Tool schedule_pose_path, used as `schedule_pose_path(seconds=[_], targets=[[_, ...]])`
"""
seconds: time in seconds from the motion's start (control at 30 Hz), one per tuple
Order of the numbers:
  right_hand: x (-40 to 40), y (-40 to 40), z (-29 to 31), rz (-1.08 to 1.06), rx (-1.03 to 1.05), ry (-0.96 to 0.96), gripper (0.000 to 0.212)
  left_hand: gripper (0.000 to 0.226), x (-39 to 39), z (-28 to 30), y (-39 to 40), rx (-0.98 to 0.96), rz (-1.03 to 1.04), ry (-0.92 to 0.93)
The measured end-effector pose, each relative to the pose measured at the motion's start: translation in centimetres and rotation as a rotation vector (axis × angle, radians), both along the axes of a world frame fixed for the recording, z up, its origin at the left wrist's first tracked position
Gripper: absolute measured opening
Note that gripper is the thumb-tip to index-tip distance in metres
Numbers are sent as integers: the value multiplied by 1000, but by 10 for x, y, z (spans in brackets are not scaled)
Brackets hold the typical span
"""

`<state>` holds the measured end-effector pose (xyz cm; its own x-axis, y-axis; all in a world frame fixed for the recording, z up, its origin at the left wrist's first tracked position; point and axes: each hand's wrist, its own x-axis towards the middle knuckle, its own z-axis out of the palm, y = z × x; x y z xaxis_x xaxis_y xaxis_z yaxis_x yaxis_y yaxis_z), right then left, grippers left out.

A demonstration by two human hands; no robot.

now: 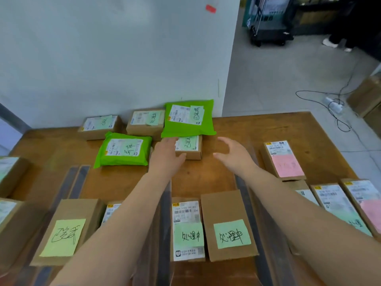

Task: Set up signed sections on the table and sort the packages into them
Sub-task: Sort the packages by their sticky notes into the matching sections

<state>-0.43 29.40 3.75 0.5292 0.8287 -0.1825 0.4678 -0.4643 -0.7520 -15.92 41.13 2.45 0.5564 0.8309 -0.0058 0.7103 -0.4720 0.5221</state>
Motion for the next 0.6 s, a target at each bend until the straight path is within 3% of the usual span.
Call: schedule_pose_path(seconds=[0.3, 0.6], targets=[[54, 118, -37, -61, 17, -45, 48, 61, 47, -33, 110, 60, -32, 195], [77, 178, -76, -253, -35, 69, 67, 51, 55, -64, 137, -3, 57, 90]])
